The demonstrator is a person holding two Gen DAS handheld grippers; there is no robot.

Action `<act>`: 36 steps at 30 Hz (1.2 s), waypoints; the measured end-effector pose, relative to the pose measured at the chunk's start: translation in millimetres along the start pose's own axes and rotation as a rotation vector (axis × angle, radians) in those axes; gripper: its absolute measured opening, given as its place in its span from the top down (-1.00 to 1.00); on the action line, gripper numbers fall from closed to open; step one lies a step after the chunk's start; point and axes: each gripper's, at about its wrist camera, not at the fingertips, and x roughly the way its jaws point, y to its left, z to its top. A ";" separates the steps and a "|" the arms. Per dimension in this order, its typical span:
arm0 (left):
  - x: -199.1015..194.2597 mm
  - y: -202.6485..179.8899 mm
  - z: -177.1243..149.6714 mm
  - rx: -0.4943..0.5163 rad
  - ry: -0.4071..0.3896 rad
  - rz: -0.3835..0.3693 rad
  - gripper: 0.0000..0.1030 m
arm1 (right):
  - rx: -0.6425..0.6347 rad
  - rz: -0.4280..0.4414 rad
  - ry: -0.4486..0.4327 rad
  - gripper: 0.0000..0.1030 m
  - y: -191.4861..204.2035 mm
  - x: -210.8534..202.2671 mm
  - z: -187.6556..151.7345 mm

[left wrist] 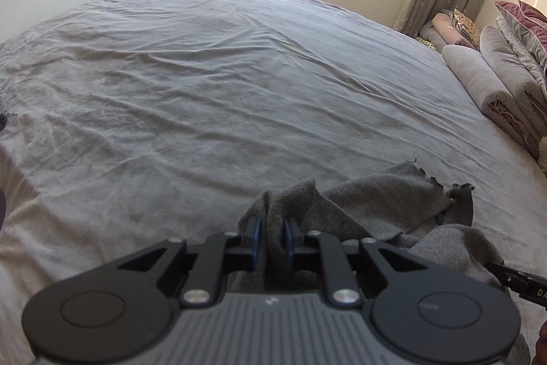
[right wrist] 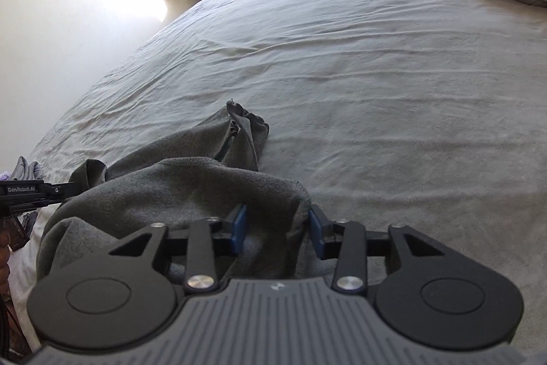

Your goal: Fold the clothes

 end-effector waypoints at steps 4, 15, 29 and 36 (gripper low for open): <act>-10.0 -4.7 5.0 -0.038 -0.075 -0.010 0.76 | 0.022 -0.044 -0.101 0.82 1.6 -17.5 5.7; -45.1 -20.3 18.7 -0.195 -0.353 -0.076 0.78 | 0.033 -0.244 -0.464 0.83 -16.6 -92.1 27.4; -51.8 -67.0 35.7 -0.190 -0.501 -0.103 0.78 | -0.038 -0.347 -0.585 0.84 -24.2 -111.9 52.1; -15.2 -104.3 81.5 -0.117 -0.518 -0.101 0.78 | -0.106 -0.394 -0.573 0.84 -42.4 -91.2 97.8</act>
